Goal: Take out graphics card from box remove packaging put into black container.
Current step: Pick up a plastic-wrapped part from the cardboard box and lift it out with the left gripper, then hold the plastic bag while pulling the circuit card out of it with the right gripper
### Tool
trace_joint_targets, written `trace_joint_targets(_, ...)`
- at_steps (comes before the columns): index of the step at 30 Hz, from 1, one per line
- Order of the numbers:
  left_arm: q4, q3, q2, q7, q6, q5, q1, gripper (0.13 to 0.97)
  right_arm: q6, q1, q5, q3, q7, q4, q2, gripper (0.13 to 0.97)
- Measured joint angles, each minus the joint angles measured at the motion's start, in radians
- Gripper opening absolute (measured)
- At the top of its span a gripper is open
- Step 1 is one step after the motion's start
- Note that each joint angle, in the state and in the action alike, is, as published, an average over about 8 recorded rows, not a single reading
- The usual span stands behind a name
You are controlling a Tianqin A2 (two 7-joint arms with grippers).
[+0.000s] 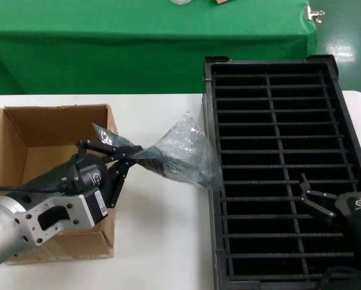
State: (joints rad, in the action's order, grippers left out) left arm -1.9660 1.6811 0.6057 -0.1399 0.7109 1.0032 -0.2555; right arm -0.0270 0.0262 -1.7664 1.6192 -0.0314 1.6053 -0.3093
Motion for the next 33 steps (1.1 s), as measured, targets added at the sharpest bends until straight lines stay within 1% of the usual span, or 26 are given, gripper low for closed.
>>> trace_joint_targets(5,0.000,0.000,0.000,0.000,0.000,0.000,0.000,0.139,0.007,0.005,-0.001,0.009,0.000,0.001,-0.001,0.966)
trace_joint_targets(8,0.000,0.000,0.000,0.000,0.000,0.000,0.000,0.139,0.022,0.022,-0.001,0.039,0.003,0.004,0.000,0.966)
trace_joint_targets(13,0.000,0.000,0.000,0.000,0.000,0.000,0.000,0.139,0.026,0.078,0.016,0.134,0.021,0.012,0.014,0.966)
trace_joint_targets(19,0.000,0.000,0.000,0.000,0.000,0.000,0.000,0.139,-0.043,0.153,0.067,0.254,0.041,0.030,0.024,0.957)
trace_joint_targets(22,0.000,0.000,0.000,0.000,0.000,0.000,0.000,0.139,-0.085,0.178,0.090,0.292,0.028,0.050,0.003,0.944)
trace_joint_targets(26,0.000,0.000,0.000,0.000,0.000,0.000,0.000,0.139,-0.135,0.198,0.112,0.314,-0.010,0.087,-0.046,0.931)
trace_joint_targets(33,0.000,0.000,0.000,0.000,0.000,0.000,0.000,0.139,-0.195,0.192,0.137,0.306,-0.066,0.138,-0.133,0.843)
